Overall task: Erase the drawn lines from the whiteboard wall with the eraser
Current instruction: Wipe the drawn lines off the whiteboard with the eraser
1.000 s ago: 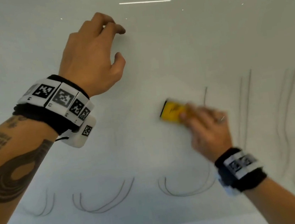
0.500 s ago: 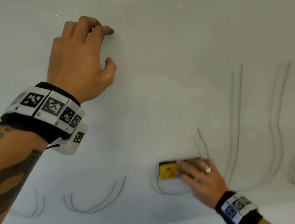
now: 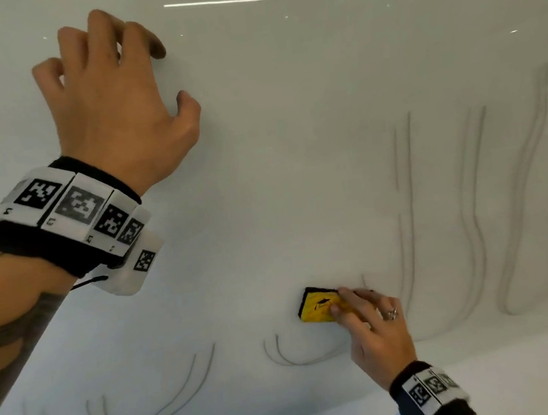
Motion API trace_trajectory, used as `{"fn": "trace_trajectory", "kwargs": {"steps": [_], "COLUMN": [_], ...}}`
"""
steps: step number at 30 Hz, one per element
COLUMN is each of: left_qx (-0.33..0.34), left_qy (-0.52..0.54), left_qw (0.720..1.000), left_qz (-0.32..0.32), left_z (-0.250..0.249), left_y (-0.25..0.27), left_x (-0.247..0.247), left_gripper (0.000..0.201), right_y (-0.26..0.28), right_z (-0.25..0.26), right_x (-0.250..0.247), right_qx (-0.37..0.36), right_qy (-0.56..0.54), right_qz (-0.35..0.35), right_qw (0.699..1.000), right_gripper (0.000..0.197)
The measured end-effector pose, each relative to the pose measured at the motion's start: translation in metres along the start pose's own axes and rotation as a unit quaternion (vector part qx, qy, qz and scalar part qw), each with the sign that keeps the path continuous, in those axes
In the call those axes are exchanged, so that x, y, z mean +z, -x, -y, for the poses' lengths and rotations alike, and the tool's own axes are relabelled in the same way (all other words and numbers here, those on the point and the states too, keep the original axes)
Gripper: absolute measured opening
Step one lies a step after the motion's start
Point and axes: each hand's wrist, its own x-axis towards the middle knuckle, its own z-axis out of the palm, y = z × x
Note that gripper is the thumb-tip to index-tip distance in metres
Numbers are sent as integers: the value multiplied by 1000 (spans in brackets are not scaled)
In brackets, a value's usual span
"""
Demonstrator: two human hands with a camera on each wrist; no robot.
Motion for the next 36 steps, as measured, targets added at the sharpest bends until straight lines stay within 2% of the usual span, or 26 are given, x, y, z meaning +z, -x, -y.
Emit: {"fn": "trace_trajectory", "kwargs": {"steps": [2,3,6,8,10,14,16,18,19,21,24,26,27,29,32,33,35,36], "left_qx": [-3,2,22,30,37,69,80,78,74,64,59,53,48,36,43,49,57,58], "left_qy": [5,6,9,10,8,14,14,10,11,15,15,13,15,28,34,31,25,24], "left_qw": [1000,1000,1000,999,999,997,997,997,997,998,998,999,999,999,998,998,998,998], "left_qz": [-2,-4,-16,-27,-36,-21,-9,-4,-3,-5,-3,-6,-6,-14,-9,-5,-2,-3], "left_z": [-5,-8,-17,-30,-47,-84,-97,-106,-110,-116,-123,-129,-132,-137,-146,-150,-159,-163], "left_y": [0,-1,-6,-7,-8,-11,-14,-17,-17,-17,-17,-21,-22,-24,-23,-23,-27,-29], "left_x": [1,1,3,4,6,10,12,14,16,19,22,23,23,23,25,26,27,28], "left_gripper": [51,51,50,49,48,48,49,50,50,49,48,48,48,47,47,47,47,47], "right_y": [-20,-33,-72,-83,-65,36,44,6,-24,-103,-220,-245,-232,-164,-22,10,32,20], "right_z": [-31,-49,-104,-119,-107,-68,-82,-105,-116,-139,-167,-167,-163,-149,-142,-145,-158,-167], "right_x": [-17,-28,-61,-66,-50,-15,-22,-38,-48,-71,-107,-112,-106,-82,-52,-50,-55,-62], "right_qx": [21,54,168,198,177,59,-6,-41,-42,-22,27,33,18,-27,-113,-132,-165,-182], "right_qy": [14,19,5,-6,4,25,30,26,23,25,-16,-4,15,13,16,18,14,18], "right_qz": [-5,-20,-92,-134,-136,-15,26,18,-9,-95,-162,-178,-181,-147,-8,41,93,83], "right_qw": [1000,998,981,971,975,998,999,999,999,995,986,984,983,989,993,990,982,980], "right_gripper": [47,48,40,33,33,46,43,42,45,49,35,35,37,42,39,37,37,38]}}
